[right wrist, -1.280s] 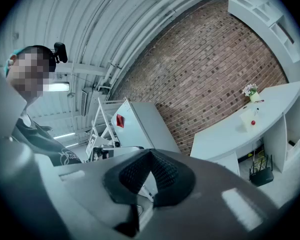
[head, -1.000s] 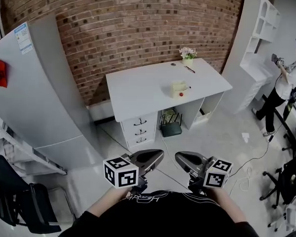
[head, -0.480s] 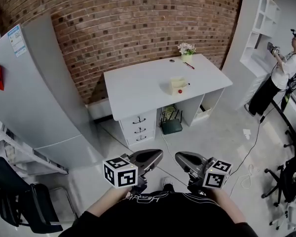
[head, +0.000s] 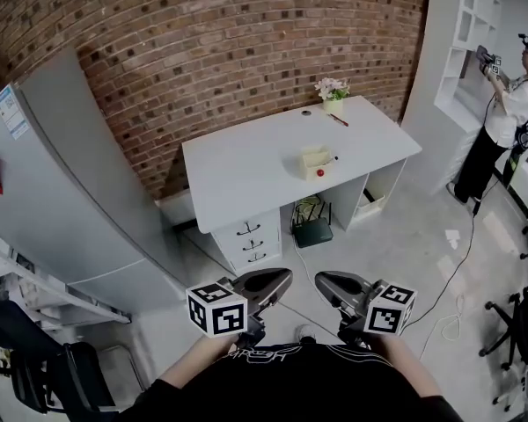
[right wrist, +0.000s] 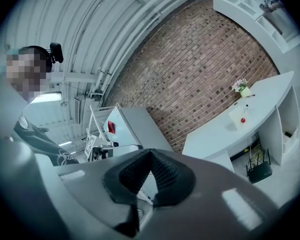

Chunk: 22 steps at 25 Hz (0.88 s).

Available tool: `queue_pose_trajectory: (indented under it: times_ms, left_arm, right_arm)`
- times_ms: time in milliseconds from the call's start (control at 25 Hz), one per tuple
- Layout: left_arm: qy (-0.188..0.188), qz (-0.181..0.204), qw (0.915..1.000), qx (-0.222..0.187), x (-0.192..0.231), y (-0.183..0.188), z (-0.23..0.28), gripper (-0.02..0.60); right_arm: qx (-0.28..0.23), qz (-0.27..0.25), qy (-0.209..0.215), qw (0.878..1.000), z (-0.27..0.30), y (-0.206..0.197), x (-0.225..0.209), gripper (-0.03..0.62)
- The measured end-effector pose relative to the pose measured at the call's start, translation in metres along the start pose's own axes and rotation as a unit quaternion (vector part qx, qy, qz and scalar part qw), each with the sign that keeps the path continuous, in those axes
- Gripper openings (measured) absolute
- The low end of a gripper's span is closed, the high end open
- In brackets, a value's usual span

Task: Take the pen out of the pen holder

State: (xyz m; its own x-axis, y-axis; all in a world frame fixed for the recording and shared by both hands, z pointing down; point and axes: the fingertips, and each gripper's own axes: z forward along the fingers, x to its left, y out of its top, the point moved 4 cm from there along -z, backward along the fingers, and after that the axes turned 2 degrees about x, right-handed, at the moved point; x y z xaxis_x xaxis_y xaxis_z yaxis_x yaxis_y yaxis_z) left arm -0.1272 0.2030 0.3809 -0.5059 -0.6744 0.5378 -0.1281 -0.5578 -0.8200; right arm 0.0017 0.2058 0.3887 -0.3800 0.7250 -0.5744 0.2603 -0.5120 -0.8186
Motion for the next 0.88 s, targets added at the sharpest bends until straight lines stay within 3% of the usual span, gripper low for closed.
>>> queue_pose_trajectory:
  times_ms: [600,880]
  left_arm:
    - [-0.007,0.014,0.9997,0.019,0.043,0.065,0.131,0.003]
    - [-0.01,0.036,0.9992,0.016,0.043,0.078,0.166,0.003]
  right_arm:
    - [-0.021,0.018,-0.004,1.0,-0.011,0.081,-0.124,0.003]
    - [-0.034,-0.005,-0.003,0.999,-0.026,0.111,-0.15,0.003]
